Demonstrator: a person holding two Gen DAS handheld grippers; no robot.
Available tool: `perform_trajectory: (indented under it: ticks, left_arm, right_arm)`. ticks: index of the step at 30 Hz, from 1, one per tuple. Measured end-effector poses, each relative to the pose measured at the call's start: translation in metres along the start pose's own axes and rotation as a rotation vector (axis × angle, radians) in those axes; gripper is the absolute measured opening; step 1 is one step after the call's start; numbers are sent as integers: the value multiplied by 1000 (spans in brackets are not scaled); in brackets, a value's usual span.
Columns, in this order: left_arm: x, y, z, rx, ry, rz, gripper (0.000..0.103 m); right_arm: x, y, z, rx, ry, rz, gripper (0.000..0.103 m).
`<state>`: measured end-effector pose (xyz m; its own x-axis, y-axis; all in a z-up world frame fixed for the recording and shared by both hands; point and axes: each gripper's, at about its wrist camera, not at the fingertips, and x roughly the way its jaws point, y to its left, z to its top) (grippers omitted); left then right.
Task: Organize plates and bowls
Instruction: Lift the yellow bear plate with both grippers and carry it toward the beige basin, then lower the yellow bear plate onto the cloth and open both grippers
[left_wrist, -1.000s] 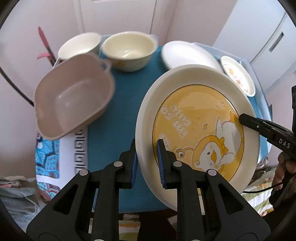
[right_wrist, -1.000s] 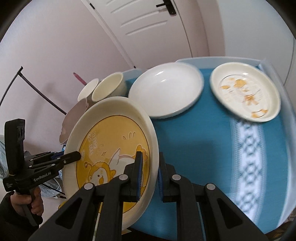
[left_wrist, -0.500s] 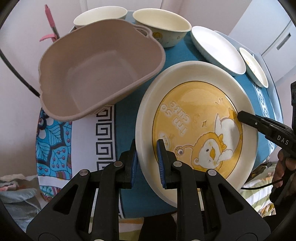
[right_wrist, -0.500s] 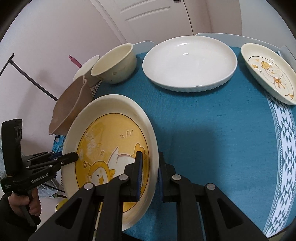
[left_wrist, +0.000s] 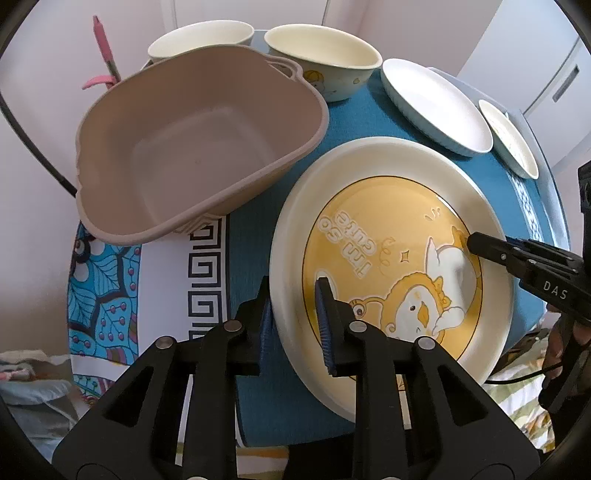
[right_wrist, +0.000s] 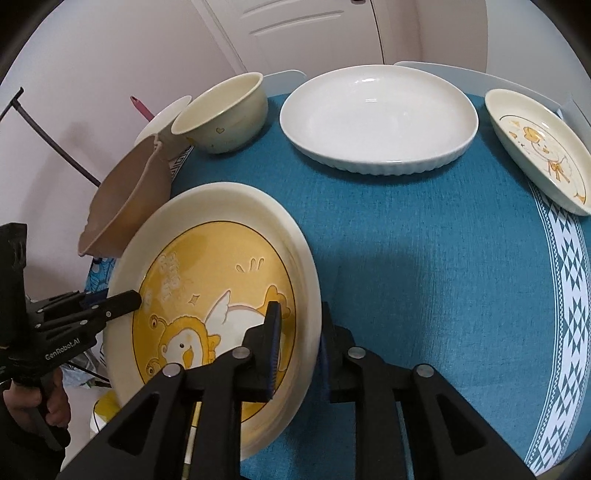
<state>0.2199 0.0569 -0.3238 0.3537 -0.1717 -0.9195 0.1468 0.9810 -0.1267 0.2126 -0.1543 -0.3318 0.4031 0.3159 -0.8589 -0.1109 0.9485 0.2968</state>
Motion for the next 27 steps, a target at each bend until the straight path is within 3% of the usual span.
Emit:
perform_trajectory:
  ticks: [2,5,6,7,9,14,19,24,27]
  left_arm:
    - [0,-3,0,9,0,16,27]
    - [-2,-5,1,17,-15,34,59]
    - [-3,-6,1,19,-26,44,74]
    - [-5,-6,1,20,-36,52,78]
    - [-7,-8,2,26,-45,57,78]
    - [-15,-8,0,15,-42,54,78]
    - [-48,-13,-5,-2,-50,40,78]
    - [-123,-33,11,17,-206,19,79]
    - [-160,-50,32,42,-339,30,103]
  right_arm:
    - [0,-1,-1,4,-1,6,18]
    - [-1,-1,-2,8,-5,4,20]
    - [-2,0,-3,3,-9,-4,27]
    - [-4,-1,-4,-2,-15,-9,41]
    - [-8,1,-6,-17,-32,-14,60]
    - [-18,0,-10,-11,-30,-12,61]
    - [-52,12,-8,-32,-59,-23,61]
    - [-116,29,6,-70,-158,-54,63]
    - [-148,30,20,-71,-239,-61,103]
